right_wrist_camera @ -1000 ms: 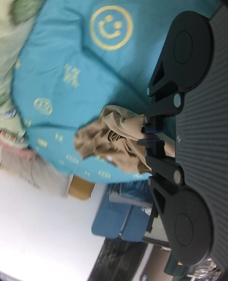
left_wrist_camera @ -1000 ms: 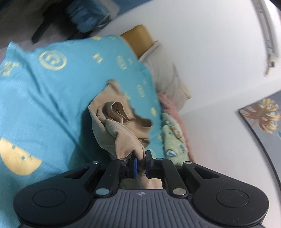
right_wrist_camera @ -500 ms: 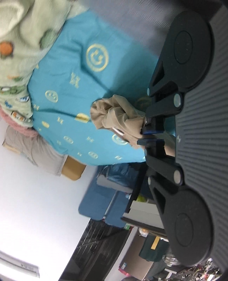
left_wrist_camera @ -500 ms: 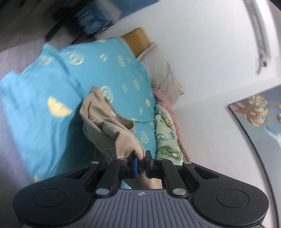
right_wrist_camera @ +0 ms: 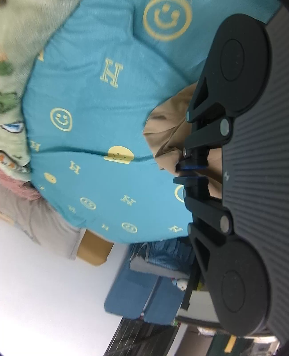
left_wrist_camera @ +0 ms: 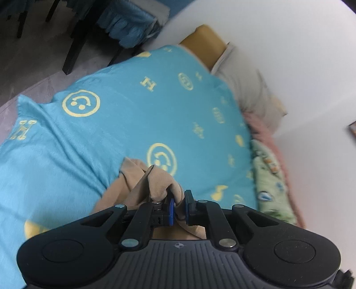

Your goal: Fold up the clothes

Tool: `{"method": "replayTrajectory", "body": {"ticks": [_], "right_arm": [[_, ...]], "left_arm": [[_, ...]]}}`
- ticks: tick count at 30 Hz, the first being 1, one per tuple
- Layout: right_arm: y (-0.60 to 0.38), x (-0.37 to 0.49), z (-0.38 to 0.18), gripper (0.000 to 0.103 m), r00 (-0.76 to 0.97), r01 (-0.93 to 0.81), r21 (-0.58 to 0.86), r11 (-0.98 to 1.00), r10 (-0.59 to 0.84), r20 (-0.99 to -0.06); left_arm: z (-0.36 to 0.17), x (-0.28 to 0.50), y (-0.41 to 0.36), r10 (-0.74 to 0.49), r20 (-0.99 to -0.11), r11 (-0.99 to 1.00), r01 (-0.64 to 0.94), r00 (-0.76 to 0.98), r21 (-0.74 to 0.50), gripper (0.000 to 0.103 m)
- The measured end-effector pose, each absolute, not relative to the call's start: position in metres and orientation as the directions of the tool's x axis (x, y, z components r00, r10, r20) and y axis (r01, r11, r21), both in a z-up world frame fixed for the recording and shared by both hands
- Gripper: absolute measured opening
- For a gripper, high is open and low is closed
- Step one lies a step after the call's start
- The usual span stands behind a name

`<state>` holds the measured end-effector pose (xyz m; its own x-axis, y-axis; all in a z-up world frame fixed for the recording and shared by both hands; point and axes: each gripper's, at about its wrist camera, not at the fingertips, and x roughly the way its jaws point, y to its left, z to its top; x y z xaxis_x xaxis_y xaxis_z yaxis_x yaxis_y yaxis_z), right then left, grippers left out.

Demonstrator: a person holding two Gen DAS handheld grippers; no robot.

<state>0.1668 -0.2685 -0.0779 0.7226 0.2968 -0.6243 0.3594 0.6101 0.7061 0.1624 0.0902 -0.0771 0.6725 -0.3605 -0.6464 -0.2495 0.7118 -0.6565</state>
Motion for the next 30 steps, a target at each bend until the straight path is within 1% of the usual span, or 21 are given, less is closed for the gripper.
{"method": "replayTrajectory", "body": {"ticks": [7,11,16,19,21,22,23,24,25,26,27,28,30], "right_arm": [[-0.273,0.209,-0.123,0.01,0.668,0.365,0.676,0.64,0.326,-0.669],[-0.274,0.221,-0.131,0.01,0.66,0.346,0.682,0.644,0.35,-0.665],[-0.27,0.226,-0.133,0.011,0.671,0.294,0.664,0.687,0.346,-0.655],[-0.272,0.228,-0.137,0.011,0.667,0.29,0.671,0.683,0.358,-0.653],[-0.27,0.227,-0.135,0.012,0.668,0.274,0.666,0.694,0.36,-0.651],[-0.269,0.225,-0.131,0.012,0.674,0.248,0.67,0.7,0.372,-0.638],[-0.267,0.223,-0.127,0.015,0.68,0.217,0.678,0.703,0.39,-0.621],[-0.266,0.222,-0.123,0.019,0.685,0.185,0.685,0.705,0.407,-0.604],[-0.264,0.22,-0.119,0.038,0.69,0.153,0.691,0.706,0.424,-0.587],[-0.263,0.218,-0.115,0.07,0.693,0.122,0.697,0.707,0.442,-0.569],[-0.262,0.214,-0.11,0.081,0.702,0.093,0.705,0.704,0.455,-0.548],[-0.26,0.209,-0.104,0.086,0.713,0.067,0.706,0.705,0.461,-0.528],[-0.256,0.201,-0.094,0.085,0.734,0.02,0.681,0.732,0.452,-0.507]], "left_arm": [[-0.122,0.196,0.095,-0.392,-0.634,0.69,-0.243,0.666,-0.682,0.011],[-0.126,0.207,0.095,-0.389,-0.615,0.699,-0.215,0.686,-0.682,0.011],[-0.13,0.22,0.086,-0.369,-0.624,0.744,-0.184,0.689,-0.643,0.011],[-0.133,0.221,0.086,-0.377,-0.629,0.742,-0.185,0.68,-0.645,0.013],[-0.13,0.219,0.085,-0.383,-0.627,0.748,-0.171,0.679,-0.642,0.026],[-0.127,0.218,0.084,-0.384,-0.623,0.756,-0.156,0.681,-0.636,0.043],[-0.123,0.216,0.082,-0.382,-0.619,0.766,-0.139,0.686,-0.627,0.06],[-0.118,0.213,0.079,-0.377,-0.614,0.777,-0.124,0.693,-0.617,0.065],[-0.112,0.209,0.077,-0.367,-0.608,0.788,-0.112,0.704,-0.606,0.071],[-0.107,0.205,0.075,-0.358,-0.602,0.798,-0.1,0.714,-0.594,0.076],[-0.101,0.2,0.074,-0.346,-0.595,0.809,-0.091,0.726,-0.581,0.079],[-0.095,0.196,0.071,-0.331,-0.589,0.824,-0.078,0.738,-0.561,0.083],[-0.085,0.187,0.065,-0.305,-0.578,0.865,-0.034,0.757,-0.501,0.086]]}}
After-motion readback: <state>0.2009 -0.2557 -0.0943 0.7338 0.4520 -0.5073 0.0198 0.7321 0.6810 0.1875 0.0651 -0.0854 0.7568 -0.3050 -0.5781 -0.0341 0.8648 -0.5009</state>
